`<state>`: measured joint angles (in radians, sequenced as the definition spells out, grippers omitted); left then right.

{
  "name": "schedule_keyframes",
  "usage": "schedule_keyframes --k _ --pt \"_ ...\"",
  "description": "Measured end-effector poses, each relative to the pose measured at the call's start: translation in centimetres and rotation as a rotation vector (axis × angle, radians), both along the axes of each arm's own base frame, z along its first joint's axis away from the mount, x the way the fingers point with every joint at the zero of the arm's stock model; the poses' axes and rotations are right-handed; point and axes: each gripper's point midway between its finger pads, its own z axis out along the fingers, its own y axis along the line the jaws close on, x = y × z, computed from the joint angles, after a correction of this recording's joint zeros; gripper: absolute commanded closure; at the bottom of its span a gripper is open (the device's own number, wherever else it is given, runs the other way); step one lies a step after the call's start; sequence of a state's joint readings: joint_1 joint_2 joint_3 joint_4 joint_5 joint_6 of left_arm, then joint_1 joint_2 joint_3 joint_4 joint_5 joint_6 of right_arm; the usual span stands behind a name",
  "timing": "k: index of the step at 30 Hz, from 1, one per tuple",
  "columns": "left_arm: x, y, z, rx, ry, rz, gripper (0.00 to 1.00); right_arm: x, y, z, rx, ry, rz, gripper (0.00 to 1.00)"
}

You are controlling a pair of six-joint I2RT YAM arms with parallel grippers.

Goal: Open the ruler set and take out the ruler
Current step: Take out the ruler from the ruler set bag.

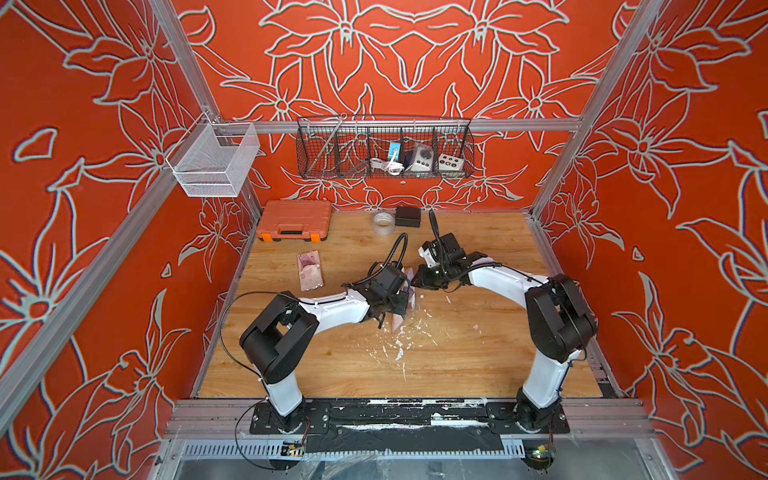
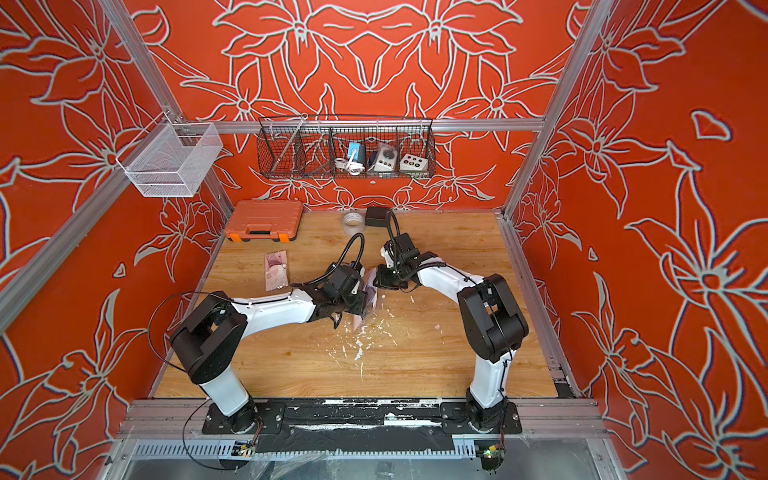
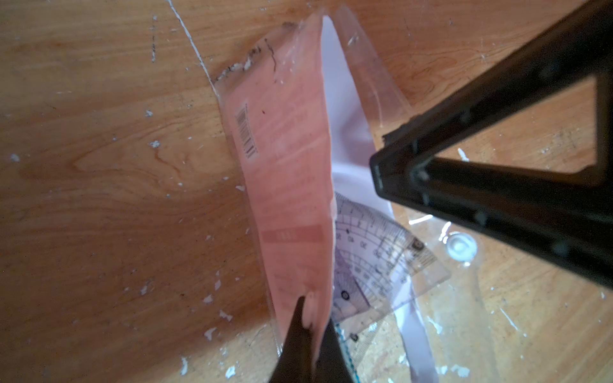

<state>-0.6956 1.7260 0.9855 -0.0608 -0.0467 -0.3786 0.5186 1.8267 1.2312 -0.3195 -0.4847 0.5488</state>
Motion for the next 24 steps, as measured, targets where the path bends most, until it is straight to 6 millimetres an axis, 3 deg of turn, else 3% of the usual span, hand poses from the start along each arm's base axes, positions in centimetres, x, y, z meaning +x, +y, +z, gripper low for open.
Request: schedule_keyframes --k 10,15,24 --pt "0.0 0.0 0.0 -0.001 0.0 0.0 1.0 0.0 0.7 -1.0 -0.004 0.013 0.025 1.0" --pt "0.0 0.0 -0.1 -0.001 0.0 0.0 1.0 0.0 0.5 -0.7 -0.011 0.01 0.021 1.0" --pt "0.1 -0.1 -0.1 0.0 0.001 0.0 1.0 -0.3 0.0 3.7 0.014 -0.068 0.008 1.0"
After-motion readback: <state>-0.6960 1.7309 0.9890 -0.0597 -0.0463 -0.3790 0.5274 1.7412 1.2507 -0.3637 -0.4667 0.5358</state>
